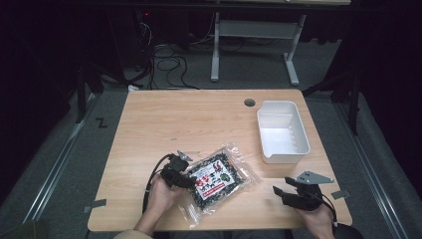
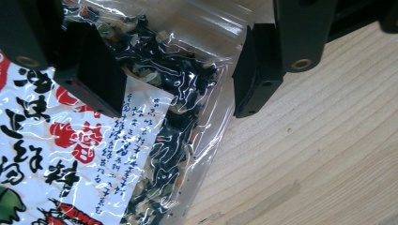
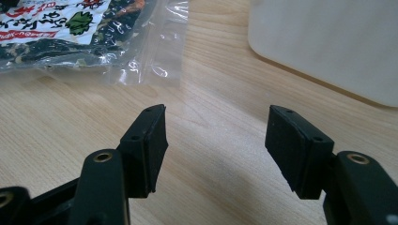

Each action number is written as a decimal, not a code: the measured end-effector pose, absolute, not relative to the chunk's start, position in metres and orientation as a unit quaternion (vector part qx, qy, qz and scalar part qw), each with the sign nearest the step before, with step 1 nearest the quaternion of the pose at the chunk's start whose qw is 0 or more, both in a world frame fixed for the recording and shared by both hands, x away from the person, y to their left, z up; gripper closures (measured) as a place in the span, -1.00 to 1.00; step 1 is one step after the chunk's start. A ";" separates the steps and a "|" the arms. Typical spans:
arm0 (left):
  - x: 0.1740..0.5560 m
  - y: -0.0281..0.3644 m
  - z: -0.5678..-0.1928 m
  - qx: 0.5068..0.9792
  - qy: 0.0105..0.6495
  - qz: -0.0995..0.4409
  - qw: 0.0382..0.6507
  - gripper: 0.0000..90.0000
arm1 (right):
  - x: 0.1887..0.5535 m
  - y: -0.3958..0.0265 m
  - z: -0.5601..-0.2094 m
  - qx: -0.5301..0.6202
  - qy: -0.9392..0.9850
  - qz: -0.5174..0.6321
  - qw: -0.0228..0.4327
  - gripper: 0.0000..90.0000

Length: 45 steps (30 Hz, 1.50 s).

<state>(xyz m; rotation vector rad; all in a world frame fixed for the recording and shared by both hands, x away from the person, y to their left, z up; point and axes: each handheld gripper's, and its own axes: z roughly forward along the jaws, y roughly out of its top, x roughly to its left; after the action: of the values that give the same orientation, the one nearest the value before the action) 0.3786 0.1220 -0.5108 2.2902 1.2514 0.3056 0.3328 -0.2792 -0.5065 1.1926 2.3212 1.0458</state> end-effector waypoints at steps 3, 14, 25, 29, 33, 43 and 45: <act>0.378 0.121 -0.511 0.846 0.453 0.104 0.262 -0.07 | 0.335 -0.279 -0.504 0.427 0.813 0.363 0.157 -0.13; 0.378 0.119 -0.513 0.848 0.442 0.090 0.276 -0.06 | 0.343 -0.276 -0.499 0.436 0.815 0.356 0.135 -0.19; 0.377 0.113 -0.513 0.856 0.424 0.085 0.283 -0.06 | 0.350 -0.265 -0.497 0.428 0.825 0.347 0.123 -0.20; 0.376 0.110 -0.513 0.858 0.418 0.084 0.284 -0.06 | 0.356 -0.257 -0.495 0.428 0.833 0.334 0.105 -0.18; 0.376 0.108 -0.513 0.862 0.412 0.081 0.283 -0.06 | 0.362 -0.248 -0.492 0.425 0.841 0.325 0.087 -0.20; 0.374 0.103 -0.514 0.865 0.402 0.078 0.289 -0.06 | 0.384 -0.229 -0.502 0.440 0.849 0.290 0.033 -0.33; 0.374 0.102 -0.513 0.866 0.400 0.078 0.288 -0.06 | 0.387 -0.228 -0.504 0.442 0.850 0.285 0.027 -0.34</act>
<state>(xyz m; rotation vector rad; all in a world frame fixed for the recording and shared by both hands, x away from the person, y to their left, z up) 0.3741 0.1023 -0.5133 2.3138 1.0691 0.2073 0.3869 -0.2276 -0.5041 1.3646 2.6276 0.8792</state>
